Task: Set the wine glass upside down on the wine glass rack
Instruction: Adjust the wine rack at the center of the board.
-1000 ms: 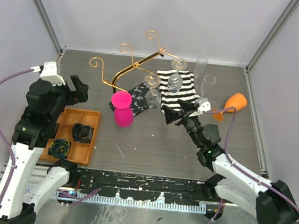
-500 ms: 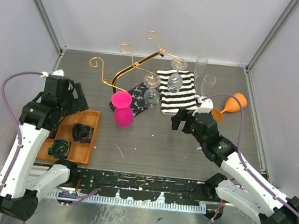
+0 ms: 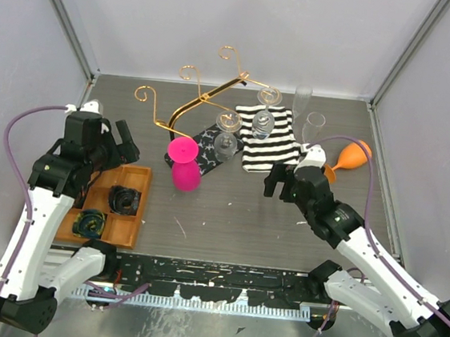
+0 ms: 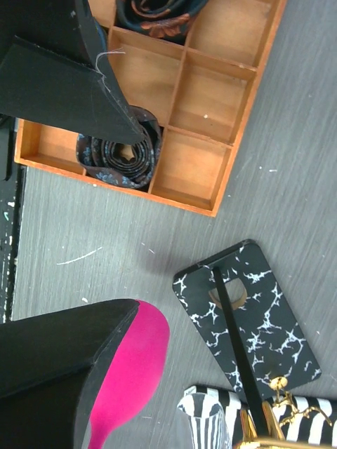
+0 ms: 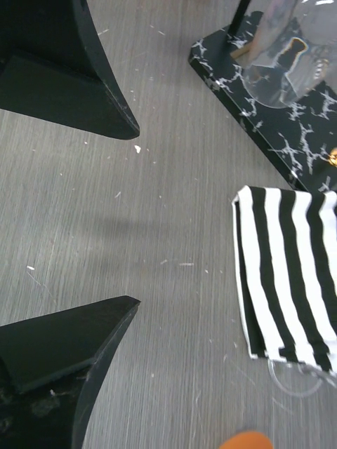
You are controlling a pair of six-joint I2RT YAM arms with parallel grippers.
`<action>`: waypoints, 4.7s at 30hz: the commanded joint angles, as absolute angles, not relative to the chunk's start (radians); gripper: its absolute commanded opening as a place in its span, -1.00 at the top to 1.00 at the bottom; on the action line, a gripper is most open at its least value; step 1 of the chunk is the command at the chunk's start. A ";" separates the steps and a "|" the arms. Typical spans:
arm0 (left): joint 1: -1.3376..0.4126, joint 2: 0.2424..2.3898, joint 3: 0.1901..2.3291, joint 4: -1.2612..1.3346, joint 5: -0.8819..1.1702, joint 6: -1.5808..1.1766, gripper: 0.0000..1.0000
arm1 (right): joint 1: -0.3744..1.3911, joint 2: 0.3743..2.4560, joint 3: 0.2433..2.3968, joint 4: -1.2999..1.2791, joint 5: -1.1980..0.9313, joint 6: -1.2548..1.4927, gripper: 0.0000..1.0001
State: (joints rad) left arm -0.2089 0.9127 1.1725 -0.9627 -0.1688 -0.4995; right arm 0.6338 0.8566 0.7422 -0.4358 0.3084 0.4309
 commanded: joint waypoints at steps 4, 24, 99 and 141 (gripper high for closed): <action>-0.204 0.897 1.159 -0.848 -0.134 -0.435 -0.96 | 0.638 0.798 0.765 -0.500 0.487 0.499 -1.00; -0.203 0.769 1.071 -0.735 -0.263 -0.339 -0.96 | 0.517 0.965 1.005 -0.548 0.559 0.422 -1.00; -0.204 0.755 1.081 -0.546 -0.054 -0.324 -0.96 | 0.245 1.279 0.555 0.364 0.385 0.434 -0.67; -0.504 1.648 1.889 -0.925 -0.108 0.056 -0.42 | 0.245 0.836 0.366 0.153 0.179 0.458 -0.66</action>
